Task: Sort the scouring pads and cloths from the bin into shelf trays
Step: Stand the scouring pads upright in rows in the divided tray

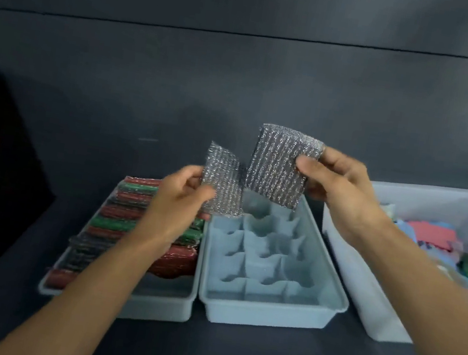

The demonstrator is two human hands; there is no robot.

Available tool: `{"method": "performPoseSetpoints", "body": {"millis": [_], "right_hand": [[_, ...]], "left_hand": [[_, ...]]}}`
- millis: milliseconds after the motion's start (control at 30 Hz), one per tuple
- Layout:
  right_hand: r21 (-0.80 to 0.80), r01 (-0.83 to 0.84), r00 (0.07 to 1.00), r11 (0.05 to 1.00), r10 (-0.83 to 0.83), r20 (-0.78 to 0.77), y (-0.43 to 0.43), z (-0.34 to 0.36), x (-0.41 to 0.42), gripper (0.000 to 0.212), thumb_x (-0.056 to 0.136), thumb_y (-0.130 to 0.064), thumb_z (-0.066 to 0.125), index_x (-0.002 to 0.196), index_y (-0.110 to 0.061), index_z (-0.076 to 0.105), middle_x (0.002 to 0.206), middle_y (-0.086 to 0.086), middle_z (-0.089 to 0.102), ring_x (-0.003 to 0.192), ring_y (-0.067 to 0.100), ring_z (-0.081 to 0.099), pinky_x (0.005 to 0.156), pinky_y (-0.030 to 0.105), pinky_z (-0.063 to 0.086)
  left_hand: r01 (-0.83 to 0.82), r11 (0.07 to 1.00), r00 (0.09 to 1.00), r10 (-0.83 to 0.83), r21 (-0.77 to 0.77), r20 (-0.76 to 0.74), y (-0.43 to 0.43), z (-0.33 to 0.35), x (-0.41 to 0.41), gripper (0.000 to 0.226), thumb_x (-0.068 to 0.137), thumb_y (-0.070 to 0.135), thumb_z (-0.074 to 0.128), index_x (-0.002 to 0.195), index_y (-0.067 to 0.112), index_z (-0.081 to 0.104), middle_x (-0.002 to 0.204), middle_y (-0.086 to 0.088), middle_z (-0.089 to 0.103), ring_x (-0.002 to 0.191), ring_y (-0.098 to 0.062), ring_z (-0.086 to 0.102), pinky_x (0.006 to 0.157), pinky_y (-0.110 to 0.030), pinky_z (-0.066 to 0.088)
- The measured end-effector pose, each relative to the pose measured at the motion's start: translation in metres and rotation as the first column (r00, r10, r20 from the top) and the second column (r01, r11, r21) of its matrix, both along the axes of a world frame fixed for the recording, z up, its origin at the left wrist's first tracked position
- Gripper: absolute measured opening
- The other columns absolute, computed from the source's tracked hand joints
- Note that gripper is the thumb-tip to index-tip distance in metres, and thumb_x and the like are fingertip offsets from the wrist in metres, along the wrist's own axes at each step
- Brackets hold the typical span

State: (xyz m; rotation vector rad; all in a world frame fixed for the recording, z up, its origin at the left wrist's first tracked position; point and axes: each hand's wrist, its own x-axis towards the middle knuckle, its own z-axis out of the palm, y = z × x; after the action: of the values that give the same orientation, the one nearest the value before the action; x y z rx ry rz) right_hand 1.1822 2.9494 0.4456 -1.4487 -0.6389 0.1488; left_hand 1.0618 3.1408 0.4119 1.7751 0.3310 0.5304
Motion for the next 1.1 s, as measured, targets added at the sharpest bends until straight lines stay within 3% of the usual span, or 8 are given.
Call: {"method": "performPoseSetpoints", "body": {"millis": [167, 300, 433, 600, 767, 833, 933, 1100], "right_hand": [[-0.322, -0.209, 0.944, 0.923, 0.276, 0.179, 0.052, -0.012, -0.049, 0.022, 0.094, -0.011, 0.059, 0.073, -0.005, 0.056, 0.062, -0.001, 0.045, 0.057, 0.007, 0.039, 0.054, 0.021, 0.033], [-0.560, -0.103, 0.827, 0.822, 0.384, 0.411, 0.096, -0.029, -0.079, 0.029, 0.085, -0.017, 0.072, 0.073, -0.002, 0.049, 0.066, 0.005, 0.046, 0.060, 0.011, 0.036, 0.059, 0.032, 0.035], [-0.735, 0.032, 0.718, 0.678, 0.496, 0.488, 0.121, -0.046, -0.084, 0.024, 0.086, -0.028, 0.070, 0.082, -0.009, 0.056, 0.070, -0.002, 0.055, 0.064, 0.014, 0.048, 0.060, 0.027, 0.042], [-0.765, 0.234, 0.508, 0.600, 0.596, 0.622, 0.142, -0.068, -0.087, 0.010, 0.090, -0.023, 0.062, 0.088, -0.013, 0.061, 0.094, 0.004, 0.064, 0.093, 0.025, 0.057, 0.080, 0.038, 0.049], [-0.764, 0.301, 0.422, 0.570, 0.639, 0.643, 0.151, -0.092, -0.091, 0.008, 0.087, -0.008, 0.058, 0.088, -0.015, 0.053, 0.092, 0.006, 0.063, 0.089, 0.026, 0.059, 0.075, 0.038, 0.051], [-0.782, 0.294, 0.449, 0.550, 0.643, 0.621, 0.151, -0.097, -0.092, 0.012, 0.088, -0.013, 0.061, 0.094, -0.015, 0.050, 0.093, 0.005, 0.062, 0.087, 0.026, 0.059, 0.071, 0.035, 0.047], [-0.822, 0.127, 0.697, 0.555, 0.540, 0.472, 0.146, -0.083, -0.079, 0.024, 0.083, -0.021, 0.072, 0.080, -0.022, 0.049, 0.077, -0.005, 0.059, 0.069, 0.011, 0.054, 0.064, 0.027, 0.038], [-0.555, -0.016, 0.942, 0.832, 0.198, 0.269, 0.119, -0.053, -0.050, 0.025, 0.091, 0.002, 0.055, 0.073, -0.013, 0.062, 0.063, -0.008, 0.064, 0.052, 0.005, 0.055, 0.053, 0.018, 0.043]], "left_hand": [[-0.174, 0.984, 0.984, 0.175, -0.043, 0.022, 0.054, -0.005, -0.045, 0.024, 0.096, 0.009, 0.056, 0.095, 0.033, 0.061, 0.088, 0.001, 0.061, 0.079, -0.013, 0.061, 0.070, -0.027, 0.056], [-0.247, 0.969, 0.969, 0.247, 0.006, 0.026, 0.080, -0.011, -0.070, 0.018, 0.095, 0.011, 0.057, 0.108, 0.021, 0.066, 0.095, -0.001, 0.066, 0.079, -0.006, 0.062, 0.062, -0.011, 0.050], [-0.268, 0.963, 0.963, 0.269, -0.025, 0.018, 0.099, -0.016, -0.088, 0.018, 0.095, 0.012, 0.058, 0.103, 0.027, 0.065, 0.091, 0.001, 0.062, 0.069, 0.002, 0.061, 0.069, -0.024, 0.056], [-0.239, 0.970, 0.970, 0.240, -0.033, 0.031, 0.110, -0.018, -0.102, 0.022, 0.093, 0.010, 0.060, 0.109, 0.025, 0.064, 0.103, -0.008, 0.064, 0.086, -0.011, 0.063, 0.062, -0.018, 0.054], [-0.198, 0.980, 0.978, 0.199, -0.016, 0.056, 0.110, -0.016, -0.110, 0.022, 0.090, 0.008, 0.065, 0.106, 0.022, 0.061, 0.097, -0.003, 0.066, 0.086, -0.011, 0.065, 0.063, -0.019, 0.055], [-0.159, 0.987, 0.985, 0.159, -0.008, 0.065, 0.110, -0.016, -0.112, 0.023, 0.087, 0.007, 0.068, 0.104, 0.020, 0.061, 0.096, -0.002, 0.066, 0.082, -0.008, 0.064, 0.063, -0.020, 0.054], [-0.023, 0.999, 0.999, 0.022, 0.039, 0.026, 0.112, -0.015, -0.115, 0.024, 0.084, 0.006, 0.072, 0.103, 0.019, 0.066, 0.097, -0.008, 0.067, 0.082, -0.013, 0.064, 0.066, -0.022, 0.055], [0.286, 0.908, 0.942, -0.207, 0.305, -0.264, 0.098, -0.013, -0.103, 0.023, 0.084, 0.017, 0.074, 0.104, 0.029, 0.072, 0.099, 0.009, 0.070, 0.091, -0.002, 0.064, 0.086, -0.019, 0.052]]}}
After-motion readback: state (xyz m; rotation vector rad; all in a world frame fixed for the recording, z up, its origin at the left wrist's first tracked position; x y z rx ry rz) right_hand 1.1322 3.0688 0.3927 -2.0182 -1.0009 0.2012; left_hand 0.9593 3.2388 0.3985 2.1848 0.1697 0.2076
